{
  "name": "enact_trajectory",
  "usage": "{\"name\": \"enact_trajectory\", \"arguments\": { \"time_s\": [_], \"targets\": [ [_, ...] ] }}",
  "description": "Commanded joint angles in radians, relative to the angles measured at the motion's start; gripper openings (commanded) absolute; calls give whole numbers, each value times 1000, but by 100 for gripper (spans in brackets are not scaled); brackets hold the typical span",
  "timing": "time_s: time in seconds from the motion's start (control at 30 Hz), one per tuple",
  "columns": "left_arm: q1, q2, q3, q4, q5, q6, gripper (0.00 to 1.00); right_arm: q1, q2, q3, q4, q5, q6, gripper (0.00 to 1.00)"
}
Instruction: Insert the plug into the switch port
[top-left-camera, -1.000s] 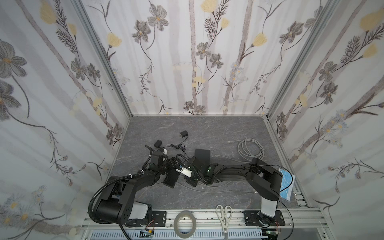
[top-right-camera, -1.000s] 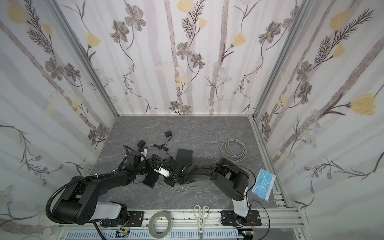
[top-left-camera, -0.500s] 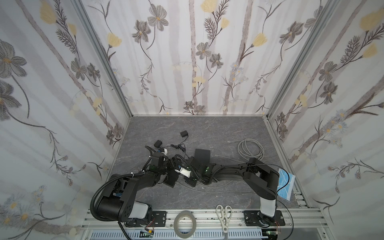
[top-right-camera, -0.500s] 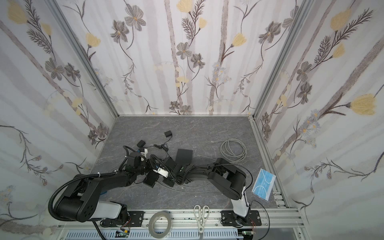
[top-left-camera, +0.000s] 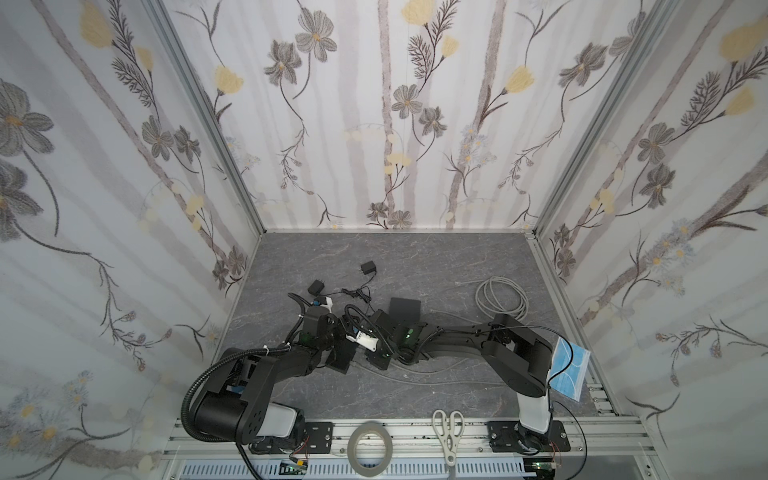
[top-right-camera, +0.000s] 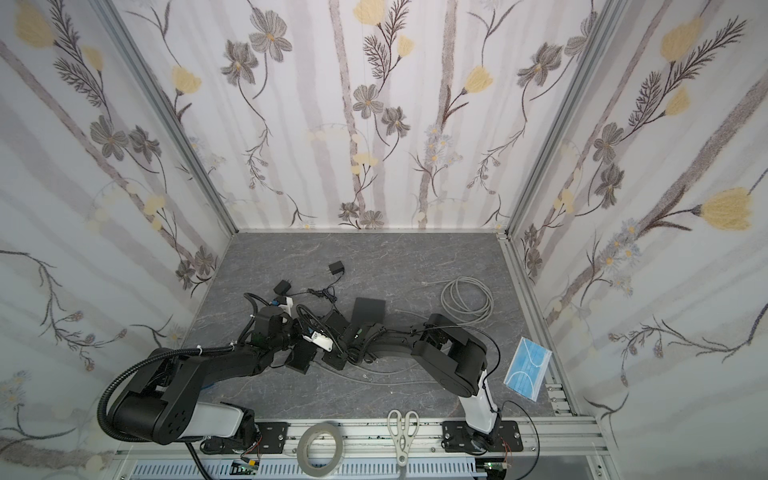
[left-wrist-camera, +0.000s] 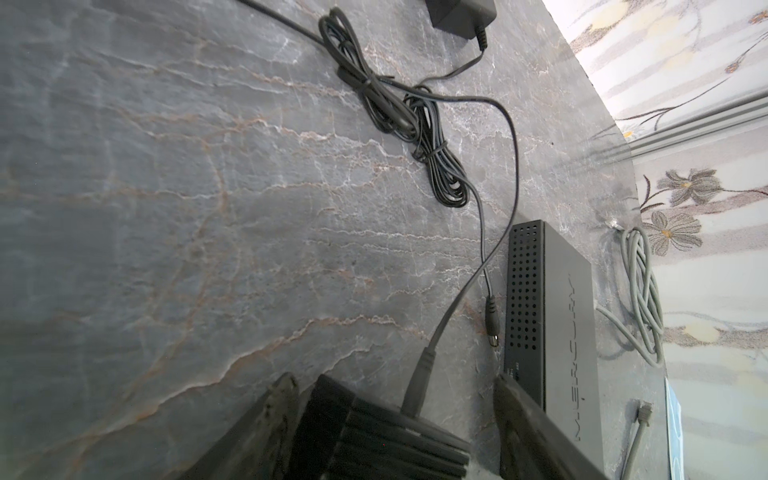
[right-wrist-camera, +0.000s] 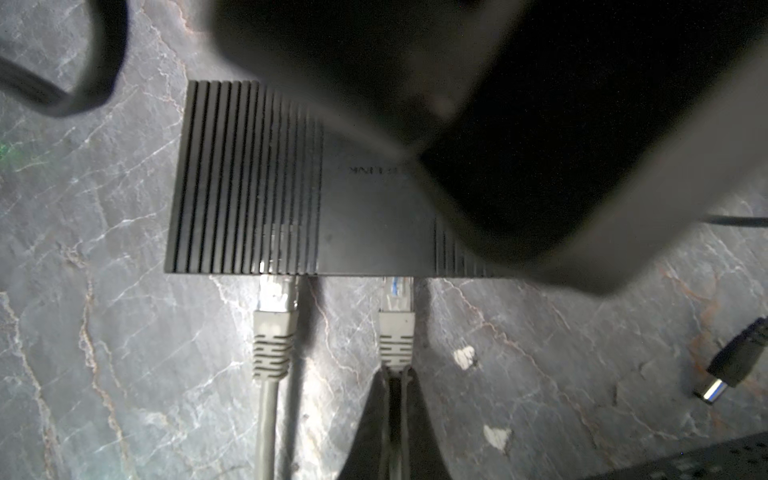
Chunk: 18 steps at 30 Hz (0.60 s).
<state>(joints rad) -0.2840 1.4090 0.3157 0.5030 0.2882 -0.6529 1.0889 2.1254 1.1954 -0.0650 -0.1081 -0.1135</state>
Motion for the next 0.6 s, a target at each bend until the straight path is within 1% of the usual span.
{"name": "enact_trajectory", "arguments": {
  "time_s": [0.0,0.1,0.2,0.27,0.33,0.37,0.43,0.47,0.5,0.57],
  "targets": [
    [-17,6,-6,-184,133,-58,75,2,3,14,285,15,-5,2],
    [-17,-2,5,-229,92,-49,75,2,-19,-28,288,46,-9,8],
    [-17,-36,15,-291,35,-35,75,2,-50,-80,286,80,-10,9],
    [-16,-71,21,-339,-7,-25,75,2,-63,-107,274,97,-11,14],
    [-17,-107,22,-376,-50,-19,75,2,-76,-134,271,108,-10,17],
    [-16,-126,18,-380,-66,-20,75,2,-84,-152,273,112,-9,20],
    [-15,-144,11,-387,-79,-22,76,1,-97,-176,274,119,-5,28],
    [-15,-145,10,-387,-81,-22,76,2,-105,-187,273,122,-4,35],
    [-15,-145,10,-388,-80,-22,76,3,-115,-200,272,122,-2,36],
    [-15,-145,10,-385,-77,-22,76,2,-134,-218,269,118,-5,36]
  ]
}}
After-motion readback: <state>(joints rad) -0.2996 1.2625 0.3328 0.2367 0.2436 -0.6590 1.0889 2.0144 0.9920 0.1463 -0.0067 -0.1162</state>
